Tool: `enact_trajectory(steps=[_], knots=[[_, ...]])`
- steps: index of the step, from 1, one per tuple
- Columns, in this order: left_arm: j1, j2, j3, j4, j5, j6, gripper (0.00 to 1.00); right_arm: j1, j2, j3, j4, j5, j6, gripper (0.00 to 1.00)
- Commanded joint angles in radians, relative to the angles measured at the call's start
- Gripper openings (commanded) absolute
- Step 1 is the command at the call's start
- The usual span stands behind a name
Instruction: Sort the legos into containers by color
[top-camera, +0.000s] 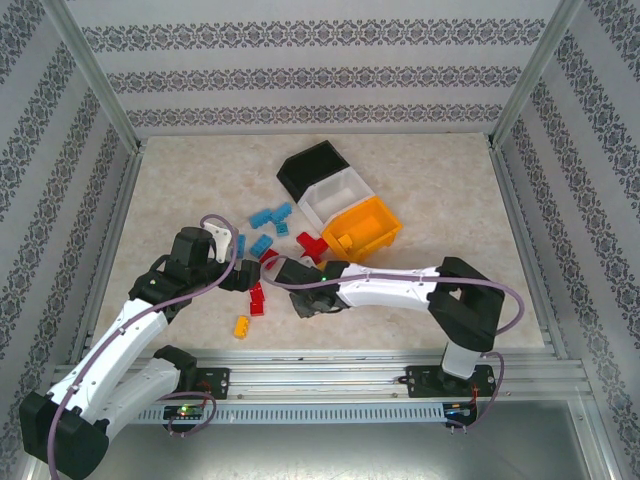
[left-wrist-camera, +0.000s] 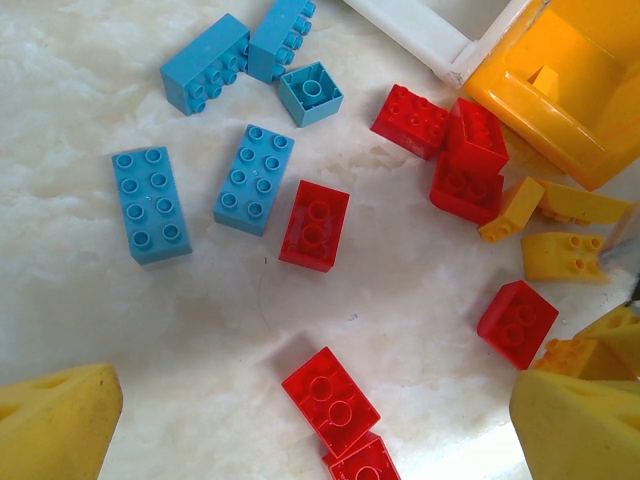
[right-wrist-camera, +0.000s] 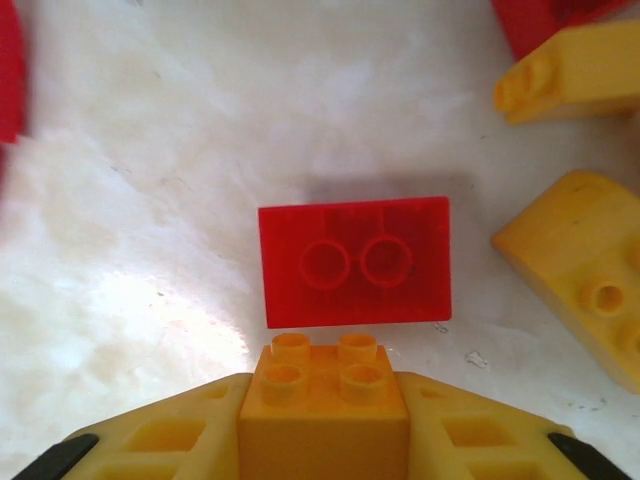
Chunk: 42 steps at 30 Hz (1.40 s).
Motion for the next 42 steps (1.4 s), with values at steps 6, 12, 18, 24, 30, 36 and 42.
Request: enact_trajectory(steps=[6, 12, 18, 24, 30, 36, 42], knots=[[-0.014, -0.003, 0.024, -0.023, 0.01, 0.02, 1.0, -0.091, -0.155, -0.007, -0.016, 0.011, -0.033, 0.37], [-0.015, -0.001, 0.019, -0.016, 0.026, 0.021, 1.0, -0.225, -0.194, 0.048, -0.044, -0.005, -0.116, 0.37], [-0.014, 0.007, 0.016, -0.008, 0.059, 0.022, 1.0, -0.366, -0.147, 0.111, -0.058, -0.048, -0.191, 0.37], [-0.015, 0.014, 0.014, -0.005, 0.067, 0.021, 1.0, -0.5, -0.067, 0.153, -0.052, -0.092, -0.251, 0.36], [-0.014, 0.019, 0.015, -0.003, 0.069, 0.023, 1.0, -0.581, -0.001, 0.174, -0.035, -0.121, -0.284, 0.36], [-0.014, 0.023, 0.015, -0.004, 0.071, 0.024, 1.0, -0.597, 0.073, 0.215, -0.05, -0.13, -0.308, 0.37], [-0.014, 0.026, 0.013, -0.002, 0.074, 0.024, 1.0, -0.601, 0.111, 0.214, -0.034, -0.133, -0.306, 0.4]])
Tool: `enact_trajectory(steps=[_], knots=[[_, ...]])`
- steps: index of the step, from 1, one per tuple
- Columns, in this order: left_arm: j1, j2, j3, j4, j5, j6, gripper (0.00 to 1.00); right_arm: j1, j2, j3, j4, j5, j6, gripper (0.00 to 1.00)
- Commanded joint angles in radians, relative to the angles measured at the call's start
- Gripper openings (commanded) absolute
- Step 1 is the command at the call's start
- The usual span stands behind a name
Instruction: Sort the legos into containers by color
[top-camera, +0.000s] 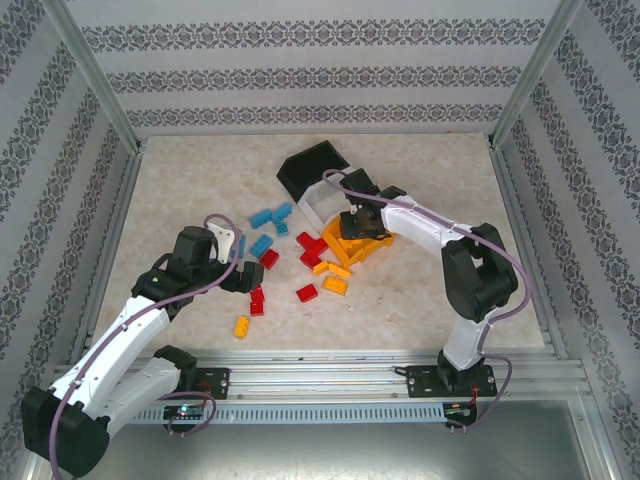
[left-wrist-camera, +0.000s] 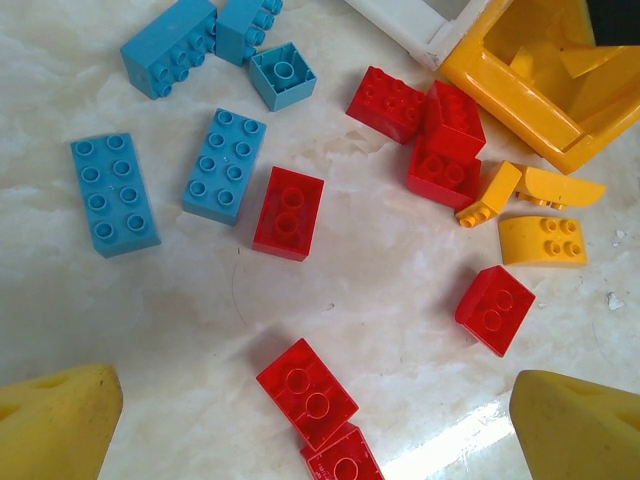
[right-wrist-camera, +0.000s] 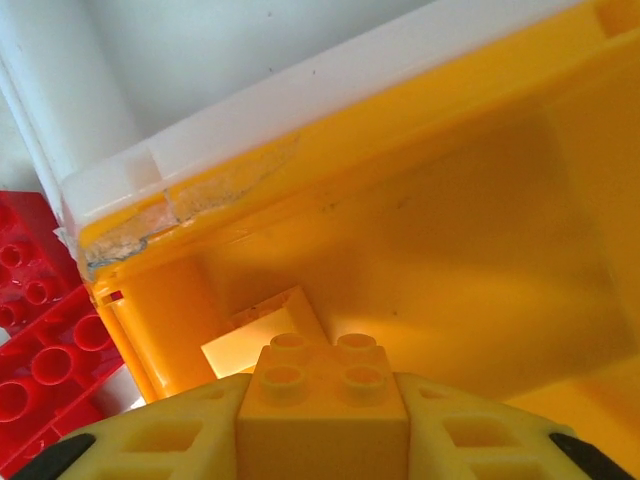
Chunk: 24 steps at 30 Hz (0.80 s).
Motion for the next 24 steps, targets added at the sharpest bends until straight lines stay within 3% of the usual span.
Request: enact_trajectory(steps=[1, 12, 24], knots=[[-0.015, 0.002, 0.014, -0.002, 0.021, 0.024, 1.0, -0.005, 0.027, 0.023, 0.002, -0.012, -0.014, 0.42], [-0.014, 0.002, 0.012, 0.004, 0.045, 0.024, 1.0, -0.006, -0.019, 0.008, 0.004, -0.005, -0.004, 0.52], [-0.015, -0.01, 0.003, 0.032, 0.119, 0.021, 1.0, 0.036, -0.283, -0.136, 0.034, -0.011, 0.079, 0.61]])
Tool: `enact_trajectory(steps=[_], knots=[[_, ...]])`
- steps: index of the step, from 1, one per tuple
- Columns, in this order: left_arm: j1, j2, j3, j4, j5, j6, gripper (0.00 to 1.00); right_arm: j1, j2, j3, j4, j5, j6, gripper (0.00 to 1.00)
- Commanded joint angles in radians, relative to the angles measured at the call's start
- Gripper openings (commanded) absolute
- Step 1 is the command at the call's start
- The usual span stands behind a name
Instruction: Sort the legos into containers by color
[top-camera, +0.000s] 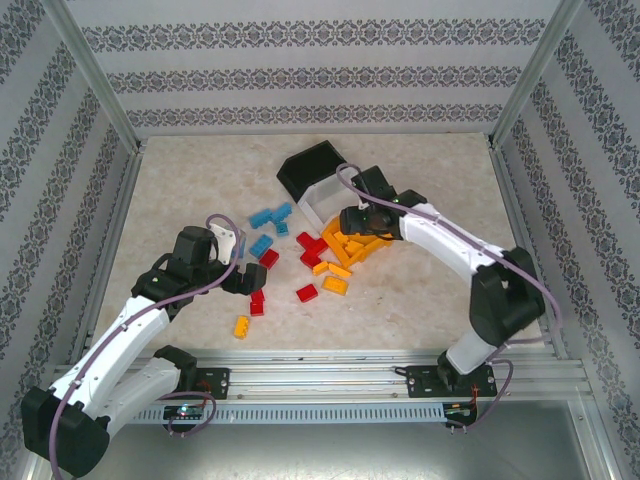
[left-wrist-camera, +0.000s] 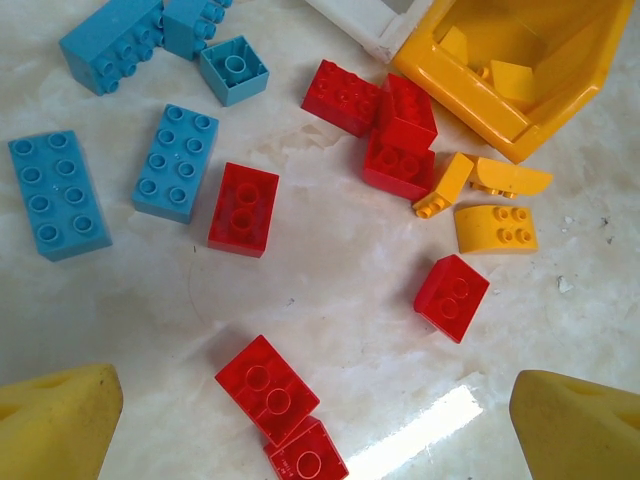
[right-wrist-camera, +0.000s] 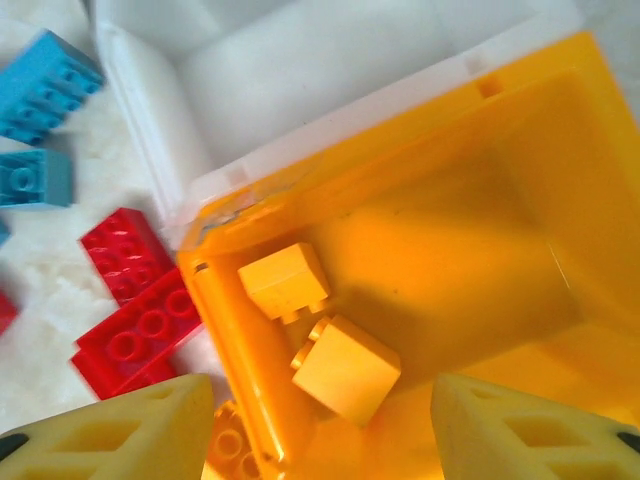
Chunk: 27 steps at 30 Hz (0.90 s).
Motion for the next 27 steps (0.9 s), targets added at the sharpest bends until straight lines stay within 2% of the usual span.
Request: enact_trajectory(steps=[1, 8, 15, 21, 27], knots=[[-0.014, -0.009, 0.004, 0.03, 0.034, 0.021, 1.0, 0.025, -0.071, -0.061, 0.012, -0.005, 0.049, 0.61], [-0.016, -0.009, 0.001, 0.035, 0.048, 0.021, 1.0, 0.049, -0.198, -0.17, 0.028, 0.003, 0.105, 0.64], [-0.017, -0.01, 0.001, 0.033, 0.054, 0.021, 1.0, 0.085, -0.259, -0.232, 0.029, 0.0, 0.153, 0.65], [-0.018, -0.009, -0.001, 0.033, 0.053, 0.019, 1.0, 0.185, -0.207, -0.283, 0.045, -0.018, 0.133, 0.66], [-0.02, -0.006, 0.0, 0.035, 0.055, 0.019, 1.0, 0.251, -0.114, -0.323, 0.091, -0.092, 0.116, 0.68]])
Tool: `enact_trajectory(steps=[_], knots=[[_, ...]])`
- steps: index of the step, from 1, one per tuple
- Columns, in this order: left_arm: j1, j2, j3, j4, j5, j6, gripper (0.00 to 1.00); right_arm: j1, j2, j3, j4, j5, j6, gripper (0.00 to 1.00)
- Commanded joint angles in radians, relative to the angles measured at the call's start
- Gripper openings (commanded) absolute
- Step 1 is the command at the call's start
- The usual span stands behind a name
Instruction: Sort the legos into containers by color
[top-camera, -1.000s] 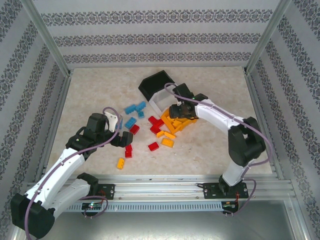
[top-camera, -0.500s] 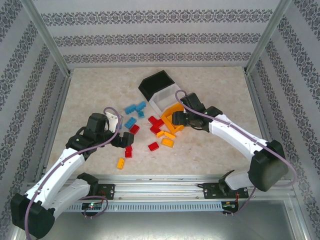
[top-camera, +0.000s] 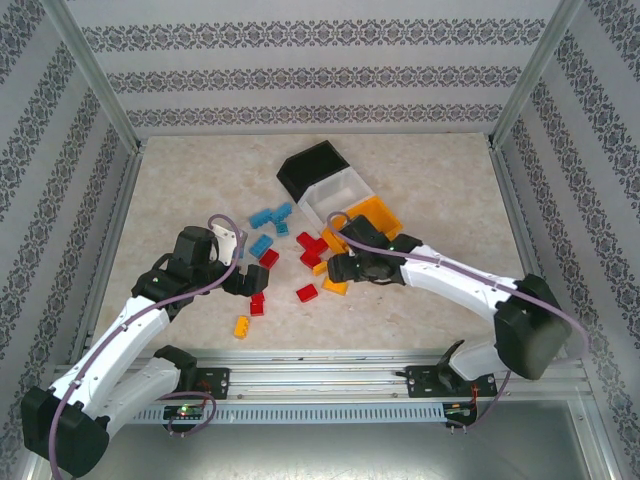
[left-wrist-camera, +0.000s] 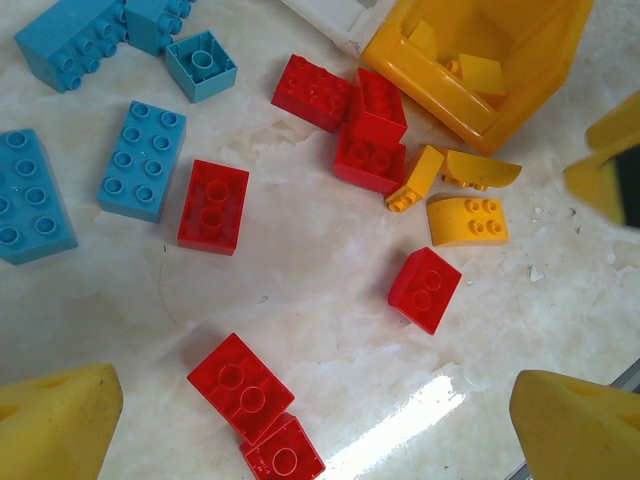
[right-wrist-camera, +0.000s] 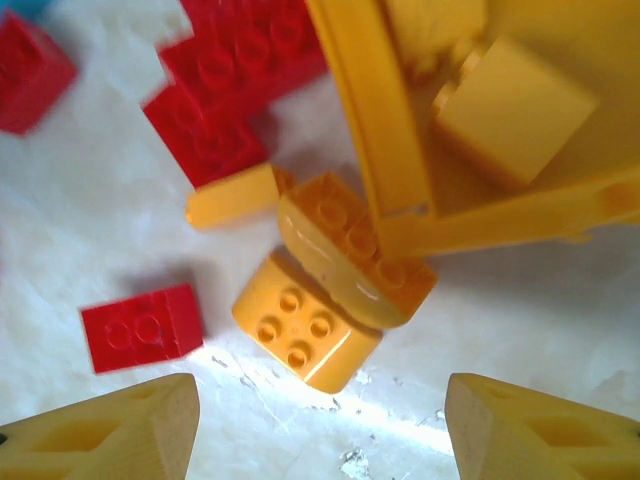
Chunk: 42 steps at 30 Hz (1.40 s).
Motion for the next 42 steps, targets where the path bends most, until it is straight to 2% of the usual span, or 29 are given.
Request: enact_trajectory(steps=[1, 8, 28, 33, 38, 42], knots=[[-0.014, -0.006, 0.0, 0.034, 0.012, 0.019, 1.0, 0.034, 0.05, -0.025, 0.048, -0.062, -0.019, 0.68], [-0.016, -0.006, 0.0, 0.031, 0.008, 0.019, 1.0, 0.071, 0.176, 0.018, 0.065, -0.092, -0.076, 0.71], [-0.022, -0.005, -0.002, 0.031, 0.007, 0.021, 1.0, 0.069, 0.324, 0.114, 0.015, 0.059, -0.153, 0.74], [-0.021, -0.004, -0.001, 0.031, 0.007, 0.021, 1.0, 0.069, 0.361, 0.141, 0.024, 0.054, -0.161, 0.74], [-0.022, -0.005, -0.001, 0.03, 0.007, 0.021, 1.0, 0.071, 0.391, 0.158, 0.028, 0.025, -0.167, 0.7], [-0.025, -0.002, -0.001, 0.032, 0.008, 0.021, 1.0, 0.073, 0.381, 0.141, 0.046, 0.022, -0.165, 0.6]])
